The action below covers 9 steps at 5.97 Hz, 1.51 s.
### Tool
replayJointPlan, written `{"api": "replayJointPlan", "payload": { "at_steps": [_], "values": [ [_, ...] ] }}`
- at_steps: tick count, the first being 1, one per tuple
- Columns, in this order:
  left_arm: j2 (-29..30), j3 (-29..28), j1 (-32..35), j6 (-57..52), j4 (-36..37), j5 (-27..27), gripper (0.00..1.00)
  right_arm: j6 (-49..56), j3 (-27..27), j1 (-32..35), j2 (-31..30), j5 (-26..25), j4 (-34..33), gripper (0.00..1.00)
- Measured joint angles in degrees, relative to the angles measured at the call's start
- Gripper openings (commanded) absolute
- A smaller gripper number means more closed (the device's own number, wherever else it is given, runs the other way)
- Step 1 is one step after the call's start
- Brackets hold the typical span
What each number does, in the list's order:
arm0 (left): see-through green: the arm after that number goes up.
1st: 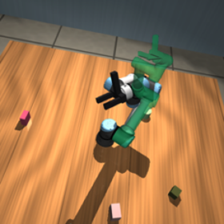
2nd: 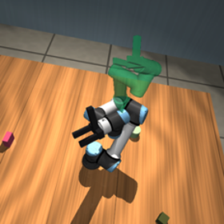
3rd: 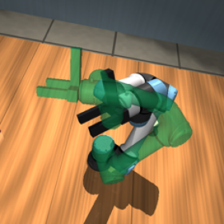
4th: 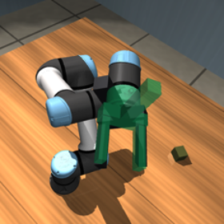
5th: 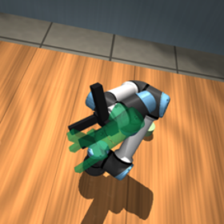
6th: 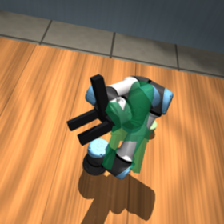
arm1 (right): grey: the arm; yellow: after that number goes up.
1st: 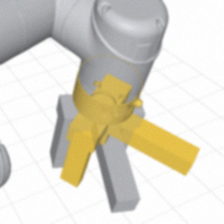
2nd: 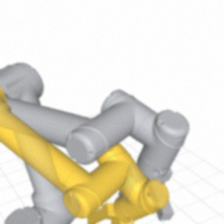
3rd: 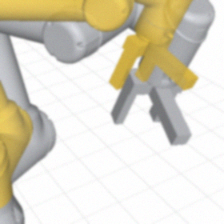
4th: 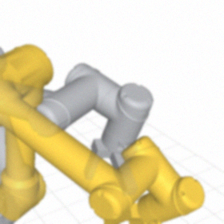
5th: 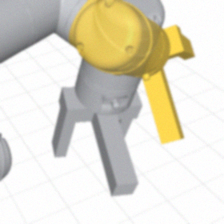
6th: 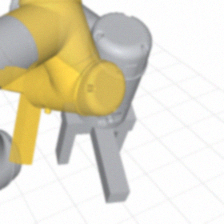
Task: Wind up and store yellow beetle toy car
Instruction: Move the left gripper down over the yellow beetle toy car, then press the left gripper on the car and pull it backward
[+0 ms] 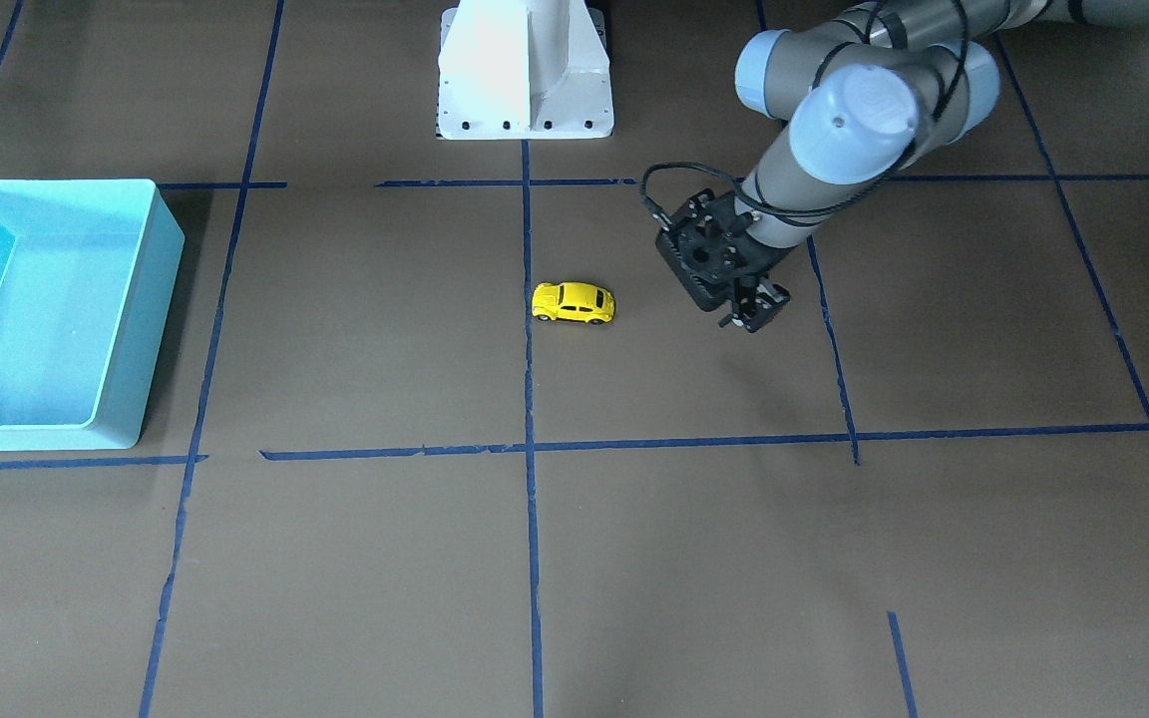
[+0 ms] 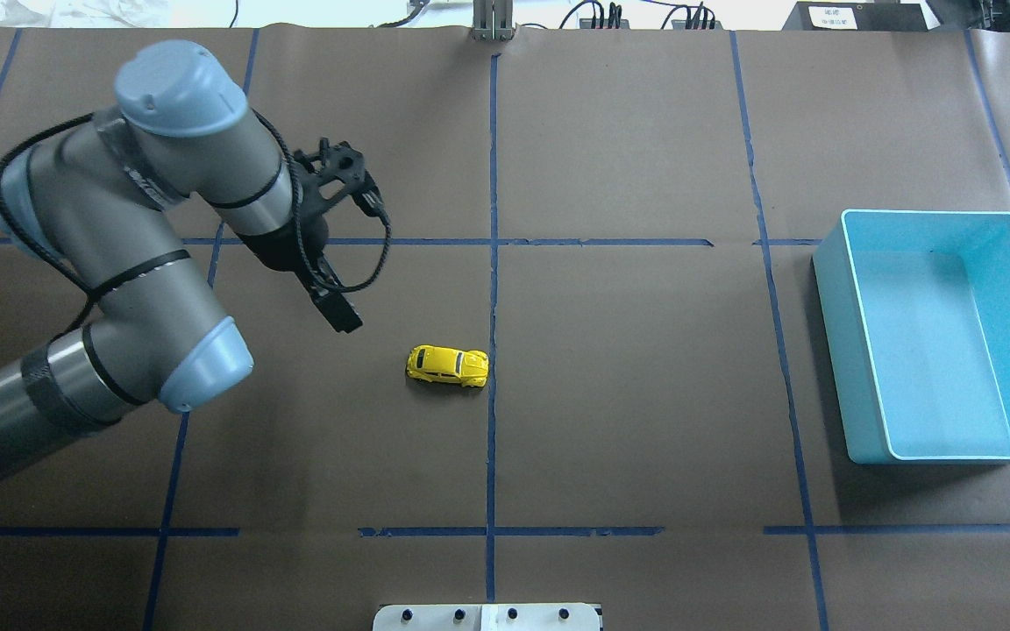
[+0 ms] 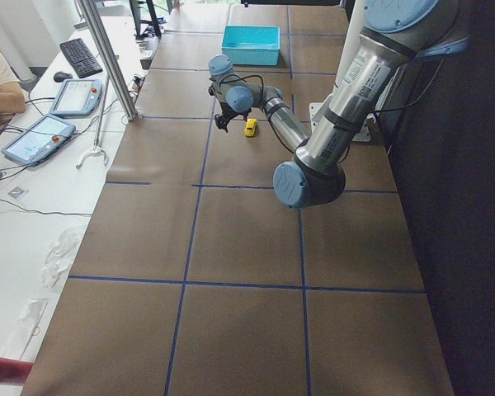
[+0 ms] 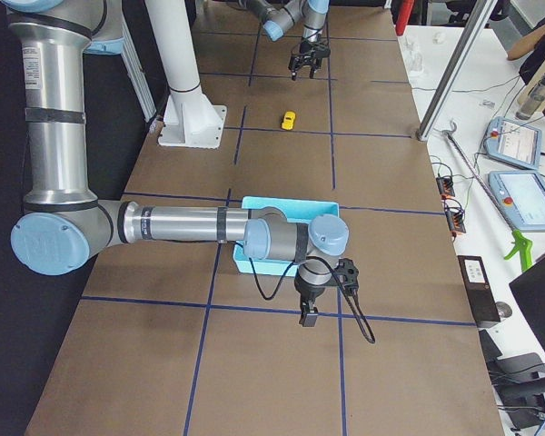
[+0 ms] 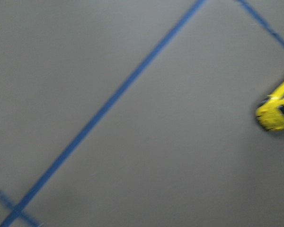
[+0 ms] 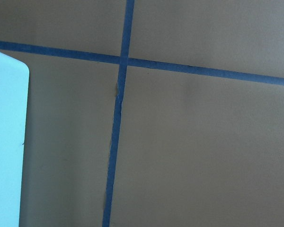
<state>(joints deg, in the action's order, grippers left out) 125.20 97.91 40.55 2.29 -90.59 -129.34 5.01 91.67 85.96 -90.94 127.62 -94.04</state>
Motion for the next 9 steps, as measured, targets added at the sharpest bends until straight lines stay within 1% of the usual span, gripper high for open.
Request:
{"api": "replayJointPlan", "payload": {
  "at_steps": [1,2,3,4,5,7,9],
  "values": [
    [2.7,-1.0,-2.7,-0.1,0.0,0.4,1.0,0.0,0.0,0.0,0.0,0.0,0.0,1.0],
    [4.8,-2.0,-5.0,-2.3,0.0,3.3,1.0,0.0,0.0,0.0,0.0,0.0,0.0,1.0],
    [6.1,-3.0,-6.8,-9.4,0.1,7.9,1.0,0.0,0.0,0.0,0.0,0.0,0.0,1.0],
    [6.7,-4.3,-7.9,-17.7,0.4,11.2,1.0,0.0,0.0,0.0,0.0,0.0,0.0,1.0],
    [7.0,-5.2,-8.3,-22.8,0.6,12.7,1.0,0.0,0.0,-0.1,0.0,-0.1,0.0,1.0],
    [7.0,-6.2,-9.0,-26.7,0.1,14.3,1.0,0.0,0.1,-0.5,0.1,-0.6,0.1,1.0],
    [7.1,-7.2,-11.1,-26.4,-1.0,17.5,1.0,0.0,0.3,-1.5,0.1,-0.7,0.1,1.0]
  ]
}}
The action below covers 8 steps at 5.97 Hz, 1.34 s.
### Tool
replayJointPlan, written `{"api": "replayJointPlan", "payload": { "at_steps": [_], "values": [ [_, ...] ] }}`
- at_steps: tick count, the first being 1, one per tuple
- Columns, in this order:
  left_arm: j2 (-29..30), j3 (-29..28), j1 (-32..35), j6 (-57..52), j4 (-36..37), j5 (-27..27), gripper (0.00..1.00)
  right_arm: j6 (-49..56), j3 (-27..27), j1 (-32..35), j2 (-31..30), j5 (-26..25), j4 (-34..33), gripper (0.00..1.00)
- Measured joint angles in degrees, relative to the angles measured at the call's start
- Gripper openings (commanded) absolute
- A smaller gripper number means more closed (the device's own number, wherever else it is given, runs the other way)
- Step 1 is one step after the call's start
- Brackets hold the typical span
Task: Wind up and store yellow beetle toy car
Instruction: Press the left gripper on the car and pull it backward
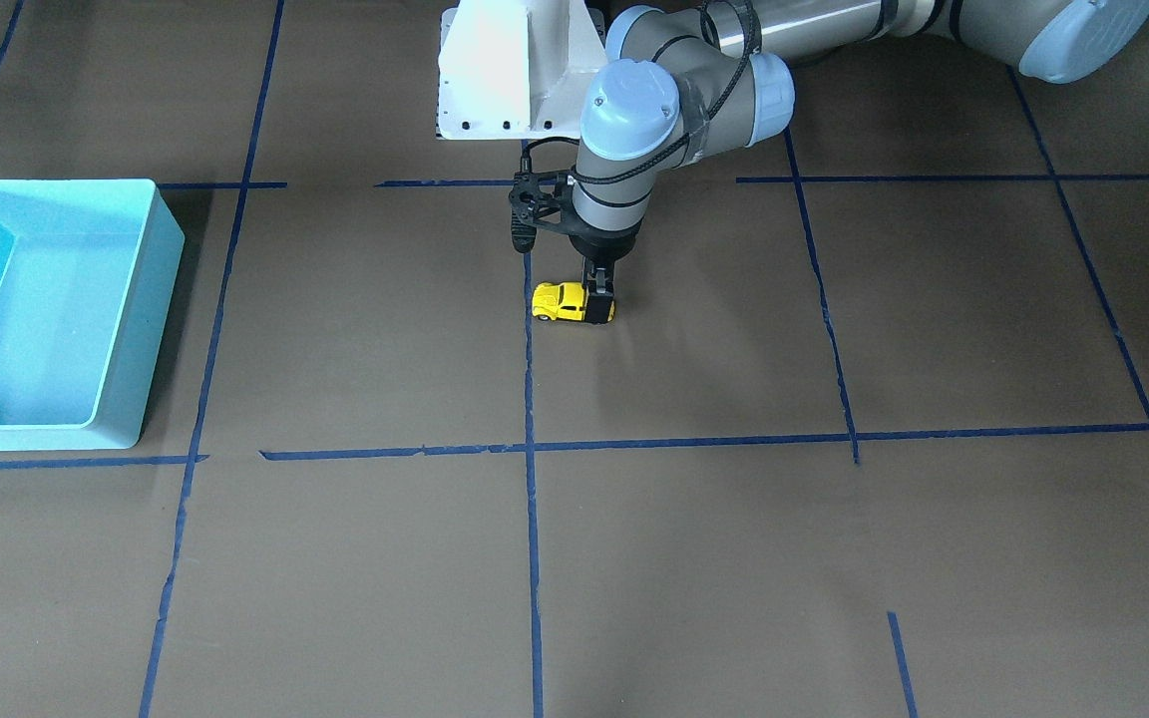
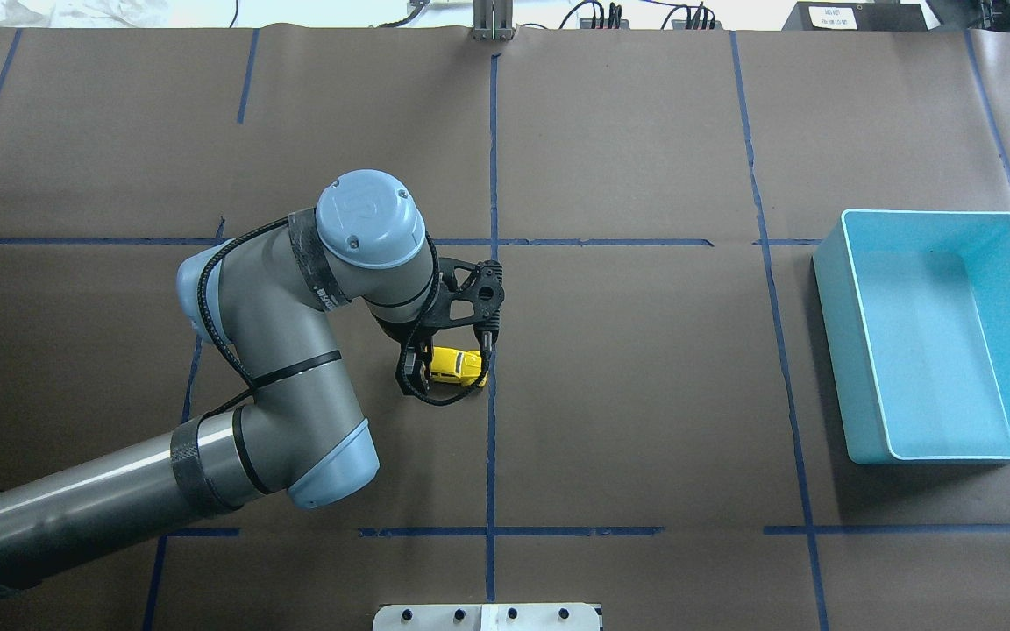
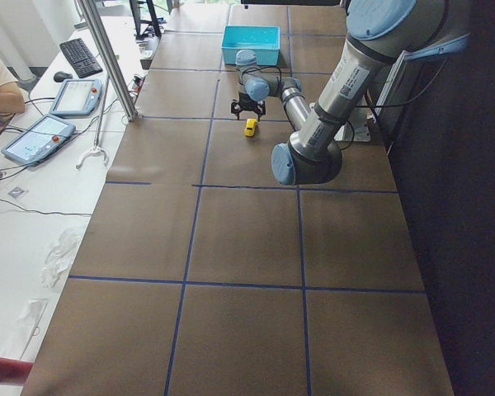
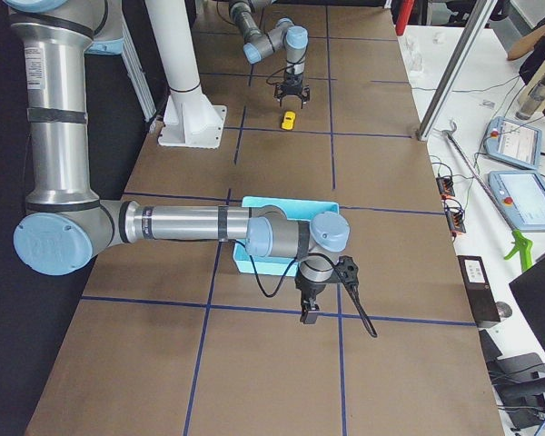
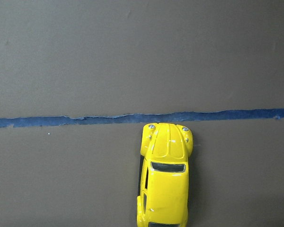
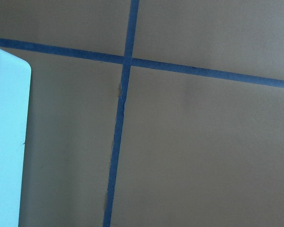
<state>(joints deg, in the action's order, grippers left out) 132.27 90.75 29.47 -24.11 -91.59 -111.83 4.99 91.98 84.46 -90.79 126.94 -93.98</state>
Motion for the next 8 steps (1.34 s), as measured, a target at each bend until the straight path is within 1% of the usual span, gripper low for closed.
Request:
{"api": "replayJointPlan", "payload": {
  "at_steps": [2,4,5,6,7,8],
  "values": [
    [0.0,-2.7,-1.5,2.4,-3.3,1.5,1.0,-0.1,0.3,-0.1,-0.1,-0.1,-0.1,1.0],
    [0.1,-4.1,-2.1,3.3,-5.0,3.3,1.0,-0.1,0.2,-0.2,-0.2,-0.1,0.0,1.0],
    [0.1,-4.3,-2.1,3.3,-5.3,3.6,0.77,-0.1,0.2,-0.2,-0.2,-0.1,0.0,1.0],
    [0.1,-4.5,-2.1,3.3,-5.4,3.6,0.52,-0.1,0.1,-0.2,-0.1,-0.1,0.0,1.0],
    [0.2,-4.7,-2.1,3.2,-5.4,3.6,0.41,-0.1,-0.1,-0.2,0.0,-0.2,0.0,1.0],
    [0.3,-4.7,-2.1,3.1,-5.4,3.6,0.41,-0.1,-0.2,-0.2,0.0,-0.2,0.0,1.0]
  ]
}}
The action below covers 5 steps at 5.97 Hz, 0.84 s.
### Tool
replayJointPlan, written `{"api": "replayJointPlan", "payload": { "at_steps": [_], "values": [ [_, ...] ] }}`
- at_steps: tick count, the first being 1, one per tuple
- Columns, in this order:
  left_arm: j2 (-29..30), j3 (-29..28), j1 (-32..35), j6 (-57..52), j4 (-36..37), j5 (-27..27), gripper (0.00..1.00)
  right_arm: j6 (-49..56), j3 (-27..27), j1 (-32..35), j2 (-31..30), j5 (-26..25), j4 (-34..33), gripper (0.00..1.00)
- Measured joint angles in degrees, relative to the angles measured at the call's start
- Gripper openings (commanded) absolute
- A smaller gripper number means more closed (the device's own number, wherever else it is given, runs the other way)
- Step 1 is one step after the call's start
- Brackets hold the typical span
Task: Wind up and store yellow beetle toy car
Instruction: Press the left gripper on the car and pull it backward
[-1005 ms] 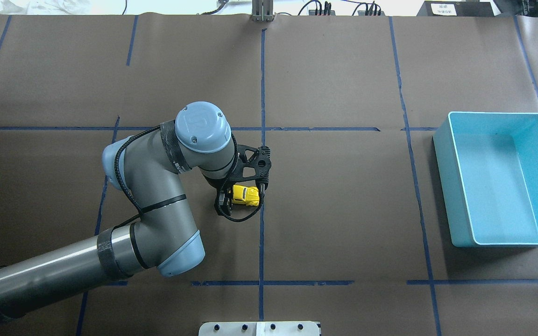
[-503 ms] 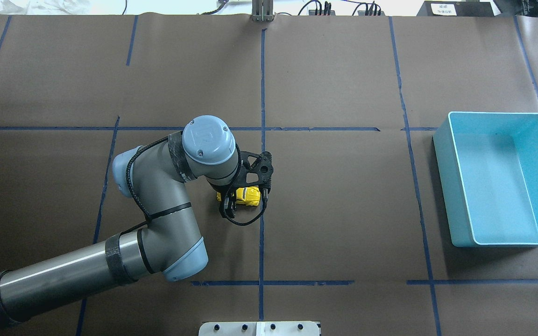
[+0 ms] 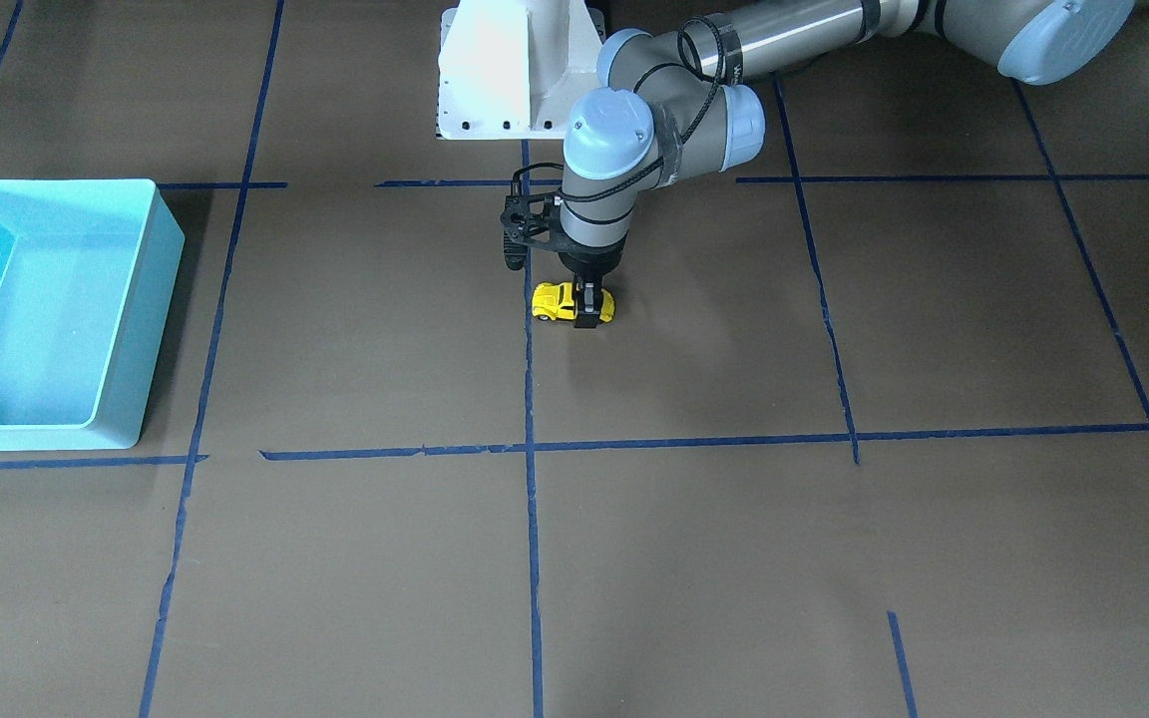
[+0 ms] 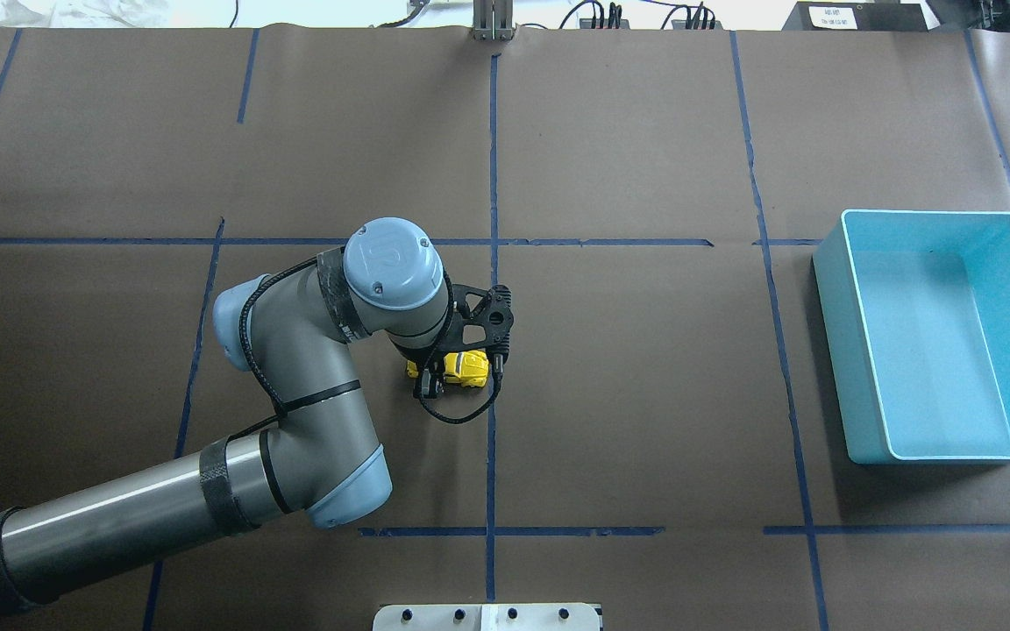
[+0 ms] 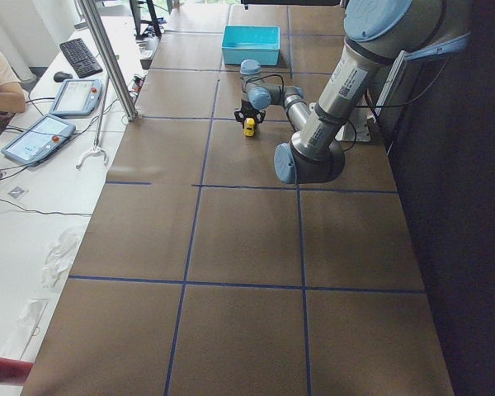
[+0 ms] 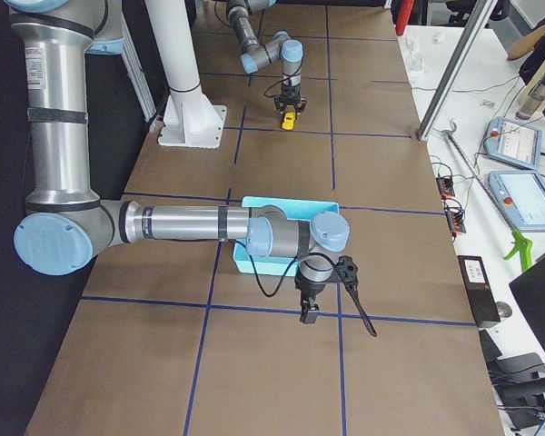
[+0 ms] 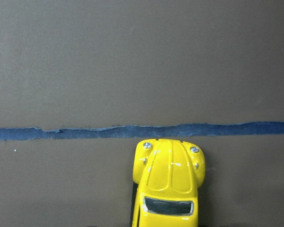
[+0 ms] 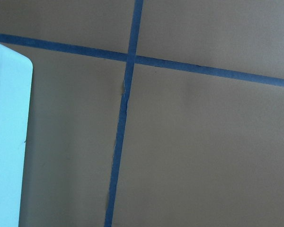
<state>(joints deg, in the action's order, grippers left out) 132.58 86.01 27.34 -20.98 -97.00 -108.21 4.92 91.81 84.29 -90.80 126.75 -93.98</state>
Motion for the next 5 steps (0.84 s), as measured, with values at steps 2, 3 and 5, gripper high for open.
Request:
{"api": "replayJointPlan", "payload": {
  "at_steps": [2,3,5],
  "values": [
    [0.2,-0.1,0.3,-0.2,0.1,-0.1,0.41,0.0,-0.1,0.1,0.0,-0.1,0.0,1.0],
    [0.2,-0.1,1.2,-1.0,0.2,-0.1,0.41,0.0,0.0,0.1,0.0,-0.1,0.0,1.0],
    [1.1,-1.5,2.9,-2.5,0.3,-0.5,0.41,0.0,0.0,0.1,0.0,-0.1,0.0,1.0]
  ]
}}
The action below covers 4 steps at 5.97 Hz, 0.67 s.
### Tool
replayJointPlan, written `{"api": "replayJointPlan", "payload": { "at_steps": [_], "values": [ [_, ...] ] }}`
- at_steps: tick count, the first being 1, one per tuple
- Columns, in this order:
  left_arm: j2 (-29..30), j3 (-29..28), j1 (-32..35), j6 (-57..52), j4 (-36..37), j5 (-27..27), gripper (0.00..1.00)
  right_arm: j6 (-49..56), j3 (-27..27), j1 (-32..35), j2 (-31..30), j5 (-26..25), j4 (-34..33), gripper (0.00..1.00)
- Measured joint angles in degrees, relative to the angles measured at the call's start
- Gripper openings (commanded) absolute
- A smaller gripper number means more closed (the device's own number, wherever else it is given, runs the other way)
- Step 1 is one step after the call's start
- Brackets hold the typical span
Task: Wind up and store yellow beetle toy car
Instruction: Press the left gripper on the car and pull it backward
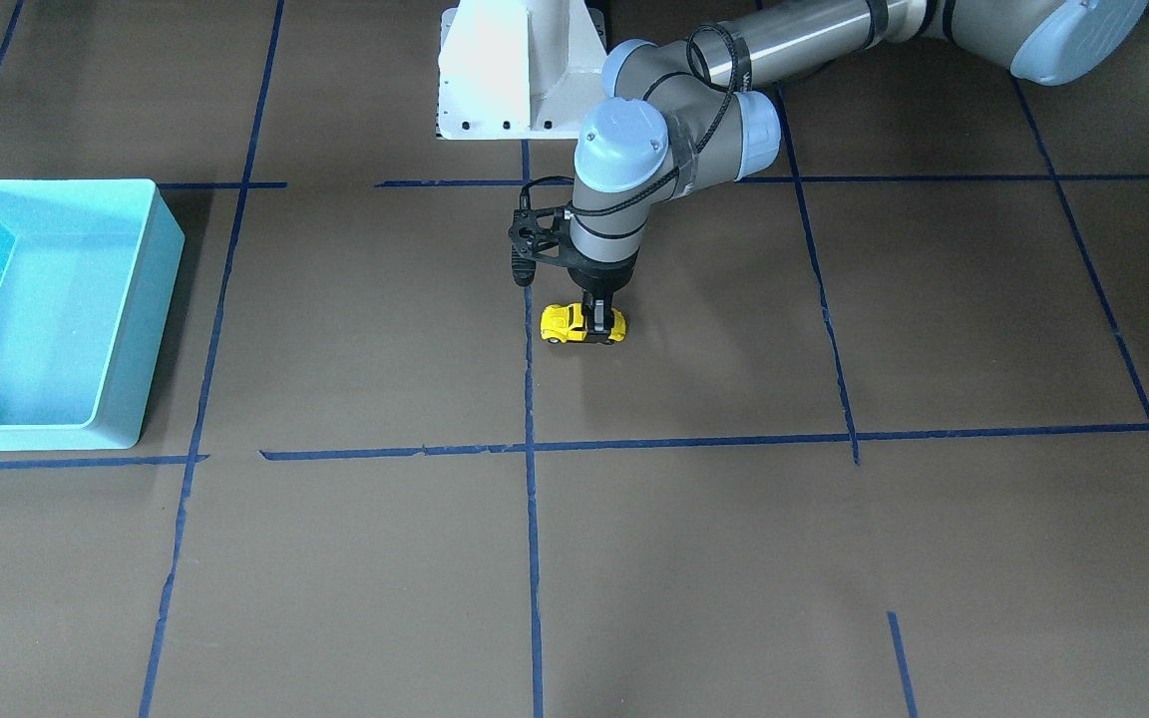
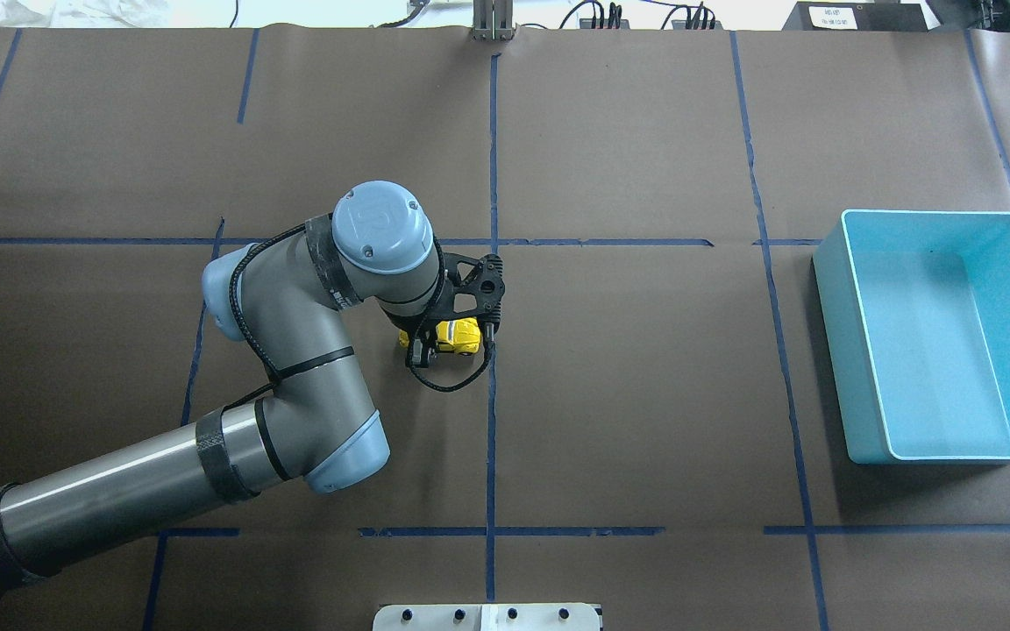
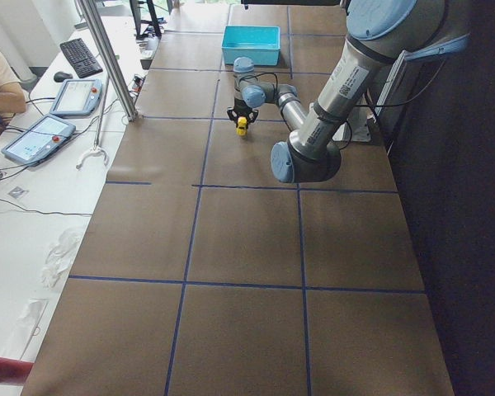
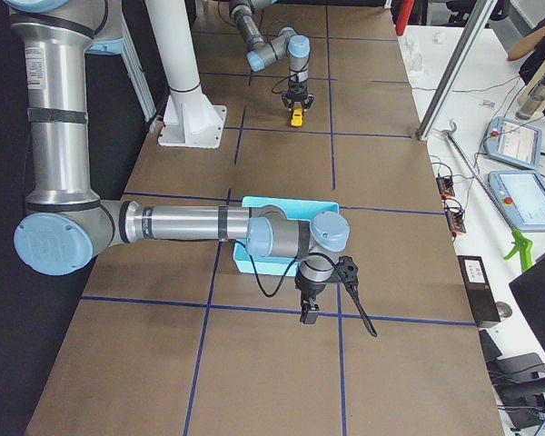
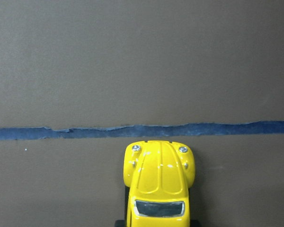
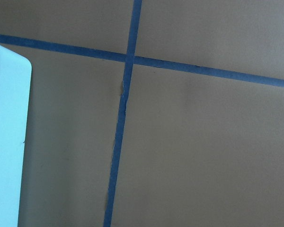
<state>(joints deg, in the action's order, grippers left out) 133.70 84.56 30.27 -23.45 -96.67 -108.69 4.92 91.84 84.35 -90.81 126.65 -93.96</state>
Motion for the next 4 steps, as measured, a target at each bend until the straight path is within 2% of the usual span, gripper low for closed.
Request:
{"api": "replayJointPlan", "payload": {
  "at_steps": [4],
  "values": [
    [1.9,-3.0,0.2,-0.2,-4.2,-1.7,0.41,0.0,0.0,0.0,-0.1,0.0,0.0,1.0]
  ]
}}
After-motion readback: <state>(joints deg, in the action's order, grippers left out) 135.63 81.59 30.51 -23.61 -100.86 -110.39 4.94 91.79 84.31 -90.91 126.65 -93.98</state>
